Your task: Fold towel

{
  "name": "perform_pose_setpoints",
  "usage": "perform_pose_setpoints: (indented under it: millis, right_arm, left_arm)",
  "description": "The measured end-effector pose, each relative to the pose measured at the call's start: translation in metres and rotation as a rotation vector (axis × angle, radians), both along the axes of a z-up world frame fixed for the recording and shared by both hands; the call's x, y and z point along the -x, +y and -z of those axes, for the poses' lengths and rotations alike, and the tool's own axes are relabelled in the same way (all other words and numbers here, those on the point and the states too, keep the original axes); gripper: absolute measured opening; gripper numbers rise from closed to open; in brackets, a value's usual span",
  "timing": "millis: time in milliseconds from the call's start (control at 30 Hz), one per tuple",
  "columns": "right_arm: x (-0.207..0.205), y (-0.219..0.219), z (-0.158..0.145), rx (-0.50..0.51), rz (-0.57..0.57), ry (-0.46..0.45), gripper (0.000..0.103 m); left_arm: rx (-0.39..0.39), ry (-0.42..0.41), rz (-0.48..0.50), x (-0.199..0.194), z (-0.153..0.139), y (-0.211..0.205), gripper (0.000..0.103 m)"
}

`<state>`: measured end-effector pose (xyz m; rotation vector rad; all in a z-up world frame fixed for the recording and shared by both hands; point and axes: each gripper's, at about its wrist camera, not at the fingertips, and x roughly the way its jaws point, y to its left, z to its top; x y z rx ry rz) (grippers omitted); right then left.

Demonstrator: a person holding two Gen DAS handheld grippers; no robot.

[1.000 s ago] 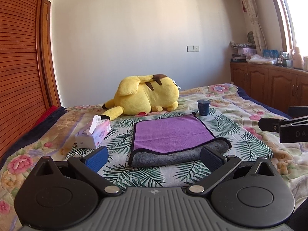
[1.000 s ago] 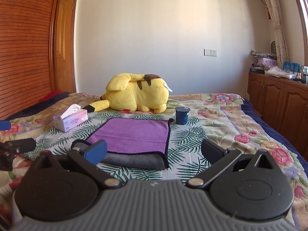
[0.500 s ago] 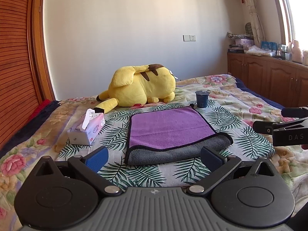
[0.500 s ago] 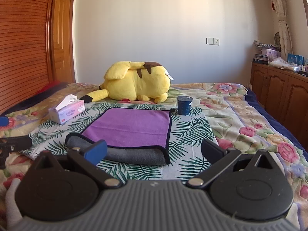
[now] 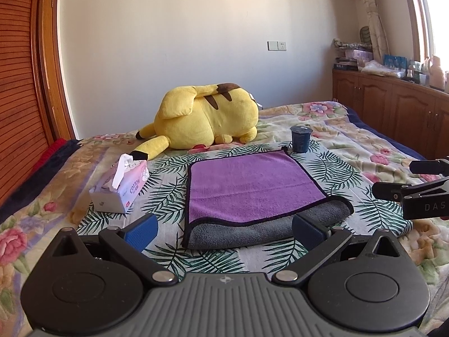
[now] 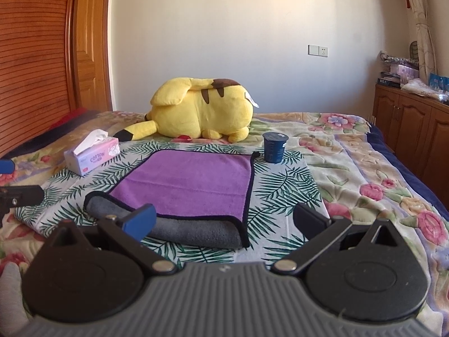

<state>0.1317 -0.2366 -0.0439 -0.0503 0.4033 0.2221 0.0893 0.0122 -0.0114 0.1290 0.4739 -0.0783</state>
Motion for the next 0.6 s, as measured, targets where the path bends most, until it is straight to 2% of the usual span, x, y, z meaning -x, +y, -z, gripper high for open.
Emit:
perform_pose_setpoints:
  millis: [267,400,600]
  right_arm:
    - [-0.025,0.001,0.007,0.016,-0.027,0.038,0.103]
    - [-0.037,0.001,0.011,0.023,-0.035,0.06,0.103]
    - [-0.058,0.0,0.016,0.027,-0.046,0.09,0.103]
  left_arm:
    - [0.037,0.022,0.0,-0.024,0.006,0.012,0.081]
    - [0.023,0.039,-0.011,-0.037,0.009,0.017,0.072]
    - [0.032,0.061,-0.009,-0.052,0.014,0.023,0.065]
